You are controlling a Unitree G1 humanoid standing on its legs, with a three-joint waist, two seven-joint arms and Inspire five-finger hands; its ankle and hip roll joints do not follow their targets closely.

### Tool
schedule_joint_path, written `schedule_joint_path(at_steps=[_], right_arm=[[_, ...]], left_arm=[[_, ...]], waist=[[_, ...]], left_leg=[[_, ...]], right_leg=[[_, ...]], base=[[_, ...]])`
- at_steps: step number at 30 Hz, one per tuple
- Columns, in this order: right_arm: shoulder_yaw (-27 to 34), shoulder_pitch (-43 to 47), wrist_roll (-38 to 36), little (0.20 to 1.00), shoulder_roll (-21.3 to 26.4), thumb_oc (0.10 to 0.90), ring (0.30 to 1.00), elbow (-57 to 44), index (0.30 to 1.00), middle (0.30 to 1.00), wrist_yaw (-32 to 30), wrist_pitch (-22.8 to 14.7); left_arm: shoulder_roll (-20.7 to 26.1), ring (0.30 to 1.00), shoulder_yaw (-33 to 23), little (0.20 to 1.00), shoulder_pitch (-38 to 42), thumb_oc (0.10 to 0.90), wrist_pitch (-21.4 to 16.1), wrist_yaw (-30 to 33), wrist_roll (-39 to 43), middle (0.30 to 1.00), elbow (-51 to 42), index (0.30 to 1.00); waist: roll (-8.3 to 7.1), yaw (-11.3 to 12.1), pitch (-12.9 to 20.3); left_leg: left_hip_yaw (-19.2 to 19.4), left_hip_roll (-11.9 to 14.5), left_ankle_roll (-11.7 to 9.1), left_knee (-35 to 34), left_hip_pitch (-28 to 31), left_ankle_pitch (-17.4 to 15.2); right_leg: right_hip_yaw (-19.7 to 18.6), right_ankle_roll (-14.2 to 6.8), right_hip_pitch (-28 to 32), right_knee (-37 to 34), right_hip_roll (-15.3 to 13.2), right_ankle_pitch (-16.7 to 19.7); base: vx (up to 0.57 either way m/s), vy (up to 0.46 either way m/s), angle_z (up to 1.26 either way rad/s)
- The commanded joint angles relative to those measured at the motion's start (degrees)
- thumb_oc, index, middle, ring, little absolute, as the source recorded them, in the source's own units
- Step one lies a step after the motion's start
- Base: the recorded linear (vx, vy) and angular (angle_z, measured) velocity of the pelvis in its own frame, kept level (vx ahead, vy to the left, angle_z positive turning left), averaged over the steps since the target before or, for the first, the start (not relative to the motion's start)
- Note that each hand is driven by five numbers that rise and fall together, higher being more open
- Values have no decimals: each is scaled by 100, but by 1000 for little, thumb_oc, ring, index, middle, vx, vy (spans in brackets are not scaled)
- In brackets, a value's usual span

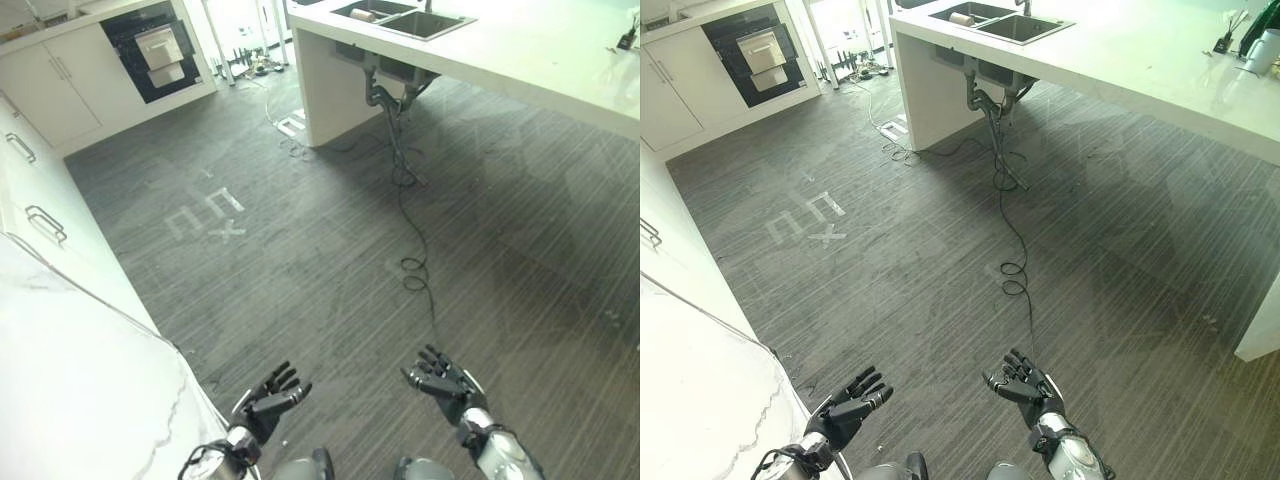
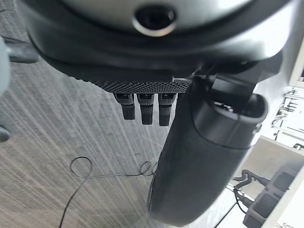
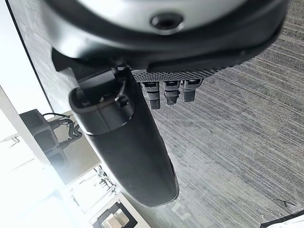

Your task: Place the dishes in the dishwasher.

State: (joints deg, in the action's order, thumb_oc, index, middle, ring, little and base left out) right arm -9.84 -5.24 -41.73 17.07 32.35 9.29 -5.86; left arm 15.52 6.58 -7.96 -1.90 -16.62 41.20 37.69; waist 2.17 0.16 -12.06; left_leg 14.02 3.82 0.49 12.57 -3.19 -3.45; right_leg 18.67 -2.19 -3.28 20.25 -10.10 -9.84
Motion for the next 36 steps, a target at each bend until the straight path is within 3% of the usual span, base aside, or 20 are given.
schedule_joint_path(at_steps=[1,5,9,13,17,18,19,21,24,25,26,27,28,30,31,32,33,34,35,36], right_arm=[[91,320,-67,900,48,800,900,-309,900,900,300,-325],[55,324,22,900,60,800,900,-233,900,900,389,-356],[-21,275,-102,900,12,800,900,-322,900,900,948,-357],[-86,275,259,900,80,800,900,-403,900,900,925,-523],[-146,348,623,900,267,800,900,-709,900,900,819,-659],[-153,379,687,900,337,800,900,-782,900,900,767,-685],[-173,488,698,900,462,800,900,-792,900,900,627,-660],[-177,527,634,900,478,800,900,-727,900,900,604,-612],[-174,598,716,900,432,800,900,-567,900,900,639,-572],[-184,566,833,900,399,800,900,-564,900,900,604,-494],[-159,510,870,900,420,800,900,-564,900,900,480,-476],[-217,537,845,900,462,800,900,-447,900,900,357,-478],[-193,561,581,900,450,800,900,-205,900,900,327,-481],[-44,507,190,900,325,800,900,11,900,900,474,-373],[102,456,228,900,226,800,900,39,900,900,493,-361],[157,396,235,900,173,800,900,-34,900,900,478,-471],[177,339,223,900,124,800,900,-98,900,900,441,-522],[140,308,208,900,53,800,900,-146,900,900,396,-567],[70,313,166,900,57,800,900,-166,900,900,376,-610],[107,254,143,900,75,800,900,-223,900,900,389,-613]], left_arm=[[166,900,-129,900,196,800,-648,-58,-161,900,-414,900],[137,900,-188,900,146,800,-740,-115,-64,900,-345,900],[74,900,-198,900,148,800,-1015,586,-539,900,-233,900],[103,900,-214,900,128,800,-1156,653,-671,900,-316,900],[124,900,-168,900,136,800,-1417,619,-542,900,-652,900],[136,900,-163,900,164,800,-1447,631,-511,900,-743,900],[181,900,-180,900,279,800,-1340,612,-347,900,-841,900],[170,900,-203,900,325,800,-1311,622,-347,900,-807,900],[130,900,-282,900,336,800,-1303,560,-387,900,-707,900],[114,900,-335,900,212,800,-1235,532,-497,900,-711,900],[107,900,-340,900,174,800,-1127,477,-570,900,-640,900],[99,900,-323,900,221,800,-1247,401,-835,900,-371,900],[123,900,-277,900,255,800,-1304,421,-1027,900,-137,900],[167,900,-253,900,299,800,-1267,457,-1252,900,13,900],[209,900,-250,900,317,800,-1220,494,-1304,900,47,900],[281,900,-200,900,343,800,-1194,497,-1245,900,28,900],[336,900,-188,900,351,800,-1130,530,-1292,900,-13,900],[380,900,-156,900,337,800,-1135,592,-1319,900,0,900],[403,900,-109,900,339,800,-1231,591,-1228,900,27,900],[418,900,-92,900,336,800,-1249,551,-1233,900,-41,900]], waist=[[-65,39,161],[-63,56,151],[-108,41,132],[-106,30,94],[-199,-5,-67],[-324,31,-160],[-404,110,-404],[-381,151,-456],[-302,270,-496],[-41,407,-501],[68,489,-512],[21,533,-469],[-72,557,-354],[-172,628,-229],[-156,528,-151],[-102,444,-138],[-44,405,-140],[17,352,-185],[149,169,-241],[166,-39,-292]], left_leg=[[-328,13,-183,462,60,-923],[-319,21,-185,462,57,-919],[-305,49,-194,462,87,-917],[-308,65,-206,462,119,-872],[-311,-162,-128,462,370,-783],[-258,-299,-129,462,499,-468],[-414,-303,-264,1769,-215,55],[-470,-340,-275,1885,-412,168],[-462,-379,-283,1315,-556,363],[-534,7,-476,462,-972,727],[-558,322,-603,462,-1461,877],[-372,353,-539,462,-1489,666],[-315,180,-316,462,-1303,387],[-503,-123,-67,462,-1103,131],[-521,-300,198,462,-838,-97],[-506,-470,444,462,-683,-284],[-490,-556,570,462,-560,-398],[-521,-683,657,462,-277,-643],[-598,-602,705,462,-140,-687],[-844,-693,703,462,-18,-806]], right_leg=[[-88,-304,221,-306,89,-148],[-65,-298,229,-306,91,-154],[-37,-264,266,-306,134,-176],[-39,-199,280,-306,185,-200],[-285,-46,241,-306,214,-183],[-407,22,258,-306,143,-160],[-577,173,303,-306,211,-80],[-636,197,335,-306,278,-73],[-725,168,449,-306,387,-177],[-719,110,684,-306,610,-397],[-663,125,874,-306,675,-515],[-550,71,1074,-306,540,-661],[-651,-46,1263,-306,400,-726],[-689,-65,1674,-306,361,-668],[-508,-312,1924,-212,264,307],[-517,-492,1519,1028,36,925],[-494,-586,1185,1780,-96,1318],[-509,-645,662,2765,-396,1348],[-339,-398,127,2622,26,1112],[-352,-352,-333,2058,406,949]], base=[[0,0,0],[4,-15,0],[35,-103,1],[47,-147,5],[80,-128,0],[167,-182,-3],[162,-160,-3],[177,-25,1],[318,168,-27],[679,444,-23],[873,647,-44],[694,605,-48],[620,560,-57],[532,416,-13],[480,515,-10],[465,588,2],[413,577,82],[397,406,85],[449,239,67],[399,2,-1]])
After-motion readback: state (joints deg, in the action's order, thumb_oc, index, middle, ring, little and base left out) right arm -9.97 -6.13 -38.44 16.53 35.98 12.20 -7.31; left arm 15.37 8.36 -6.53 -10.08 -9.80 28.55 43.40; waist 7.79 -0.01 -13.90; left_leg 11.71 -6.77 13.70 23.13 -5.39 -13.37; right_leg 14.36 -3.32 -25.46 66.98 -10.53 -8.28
